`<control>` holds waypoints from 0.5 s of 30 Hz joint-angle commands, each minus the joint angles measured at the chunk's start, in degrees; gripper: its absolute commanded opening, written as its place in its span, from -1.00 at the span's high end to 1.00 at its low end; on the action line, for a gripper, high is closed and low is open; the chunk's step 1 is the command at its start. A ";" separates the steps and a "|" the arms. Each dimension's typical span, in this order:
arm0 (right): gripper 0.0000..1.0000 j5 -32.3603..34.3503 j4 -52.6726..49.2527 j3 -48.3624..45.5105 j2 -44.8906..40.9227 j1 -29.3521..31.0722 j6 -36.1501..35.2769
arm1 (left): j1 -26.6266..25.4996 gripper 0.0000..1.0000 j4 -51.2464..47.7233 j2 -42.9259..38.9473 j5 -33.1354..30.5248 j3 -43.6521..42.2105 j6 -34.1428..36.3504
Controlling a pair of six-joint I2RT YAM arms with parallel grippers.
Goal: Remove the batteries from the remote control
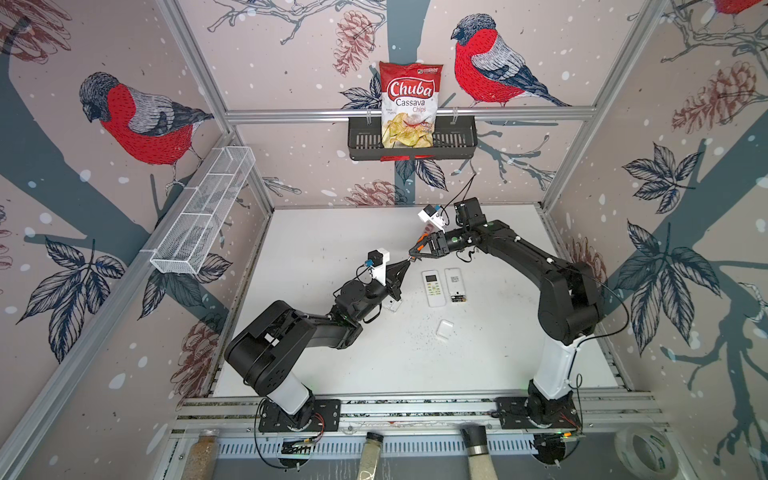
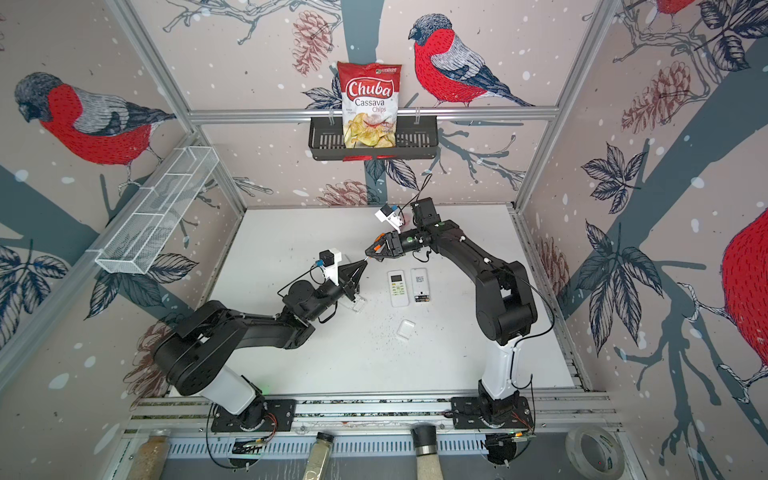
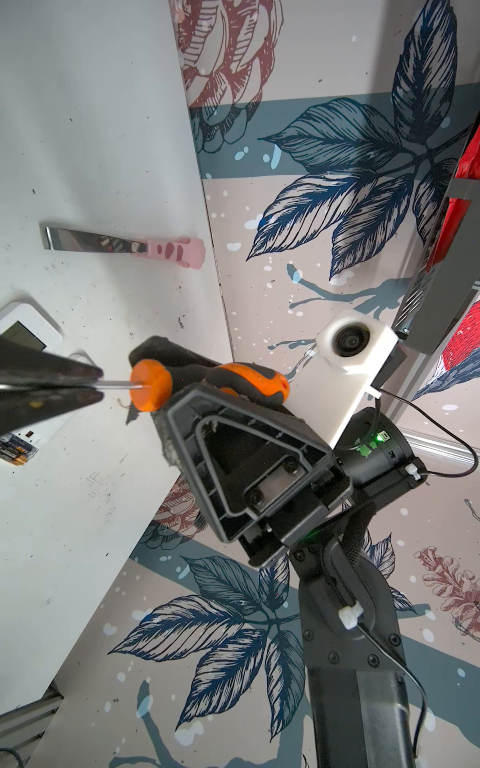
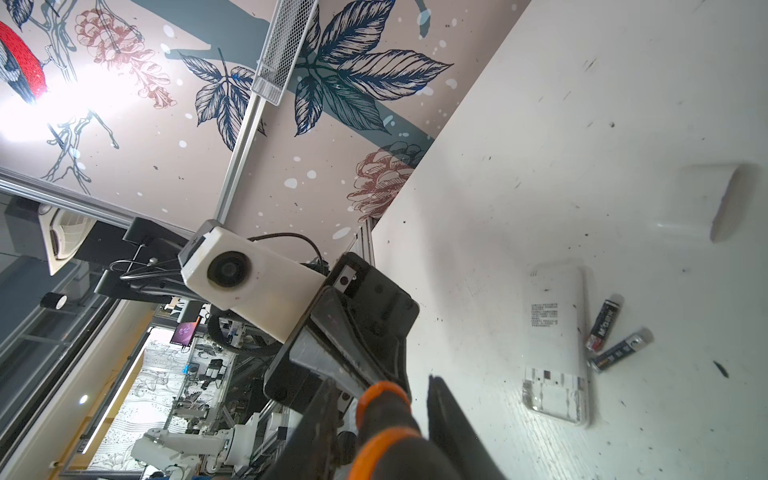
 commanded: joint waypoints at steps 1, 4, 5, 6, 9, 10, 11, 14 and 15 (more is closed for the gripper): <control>0.25 -1.69 -0.15 0.89 0.59 0.10 -0.75 | 0.06 1.00 2.90 0.17 1.36 0.21 -0.15; 0.26 -2.07 -0.20 1.30 0.89 0.02 -0.95 | 0.06 1.00 3.10 0.45 1.82 0.11 -0.21; 0.27 -2.09 -0.25 1.49 0.99 -0.08 -0.95 | 0.18 1.00 3.10 0.51 1.98 0.03 -0.21; 0.28 -2.18 -0.22 1.53 1.05 -0.16 -0.98 | 0.15 1.00 3.22 0.61 2.24 0.07 -0.25; 0.35 -2.35 -0.17 1.58 1.25 -0.45 -0.89 | 0.47 1.00 3.36 0.98 2.52 0.25 -0.55; 0.37 -2.42 -0.15 1.54 1.34 -0.57 -0.82 | 0.65 1.00 3.54 1.17 2.61 0.31 -0.68; 0.39 -2.44 -0.13 1.47 1.34 -0.68 -0.86 | 0.83 1.00 3.75 1.28 2.85 0.31 -1.07; 0.44 -2.44 -0.12 1.27 1.49 -0.63 -0.91 | 1.67 1.00 4.31 1.75 3.61 0.55 -1.82; 0.46 -2.43 -0.12 1.27 1.47 -0.69 -0.91 | 1.89 1.00 4.35 1.77 3.83 0.64 -1.91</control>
